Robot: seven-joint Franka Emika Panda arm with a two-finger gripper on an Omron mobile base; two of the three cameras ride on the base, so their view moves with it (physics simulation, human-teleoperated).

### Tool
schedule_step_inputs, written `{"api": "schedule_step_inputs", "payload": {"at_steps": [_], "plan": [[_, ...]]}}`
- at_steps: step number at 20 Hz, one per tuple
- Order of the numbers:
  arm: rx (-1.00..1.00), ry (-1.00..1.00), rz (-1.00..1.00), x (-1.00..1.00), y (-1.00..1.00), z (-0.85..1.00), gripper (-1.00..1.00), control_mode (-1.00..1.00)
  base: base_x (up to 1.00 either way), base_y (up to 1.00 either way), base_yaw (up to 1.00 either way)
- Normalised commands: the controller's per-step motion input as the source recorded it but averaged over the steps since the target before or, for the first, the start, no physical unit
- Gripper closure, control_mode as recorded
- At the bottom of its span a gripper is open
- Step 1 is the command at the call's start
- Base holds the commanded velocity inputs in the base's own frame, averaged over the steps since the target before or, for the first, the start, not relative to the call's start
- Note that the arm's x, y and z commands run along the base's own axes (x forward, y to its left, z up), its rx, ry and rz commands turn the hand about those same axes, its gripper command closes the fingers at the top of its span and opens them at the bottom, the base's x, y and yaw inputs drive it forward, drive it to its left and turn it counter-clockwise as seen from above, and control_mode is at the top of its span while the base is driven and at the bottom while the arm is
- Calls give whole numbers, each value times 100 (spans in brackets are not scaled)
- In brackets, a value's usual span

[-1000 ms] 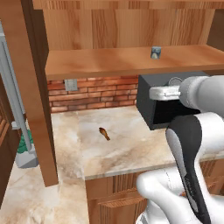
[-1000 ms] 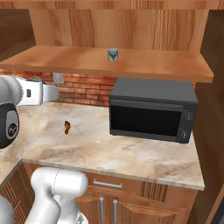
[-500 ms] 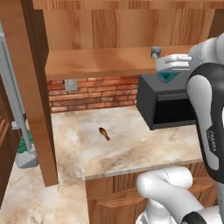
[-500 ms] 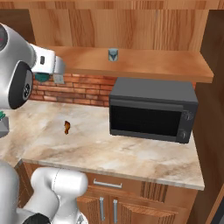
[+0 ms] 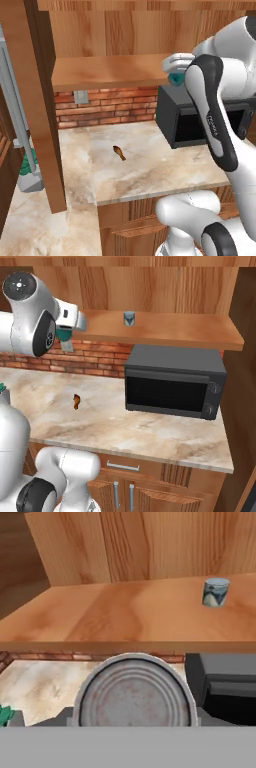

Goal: Restock the canned food cabinet by taking the new fresh canned food from the counter and placing it in the cabinet. Then, take the old canned food from the cabinet and place it on the counter.

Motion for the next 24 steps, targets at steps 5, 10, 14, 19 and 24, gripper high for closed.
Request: {"api": "schedule_step_inputs", "payload": {"at_steps": [5,10,14,19,24], "plan": [[-1,0,-4,100,4,-30,100,-100,0,0,0],[-2,0,-3,100,3,-24,100,-100,0,0,0],[0,5,-4,100,3,-1,100,-100,0,0,0],[0,9,-4,98,0,-2,100,-100,0,0,0],[-9,18,-1,76,0,-38,100,-100,0,0,0]]}}
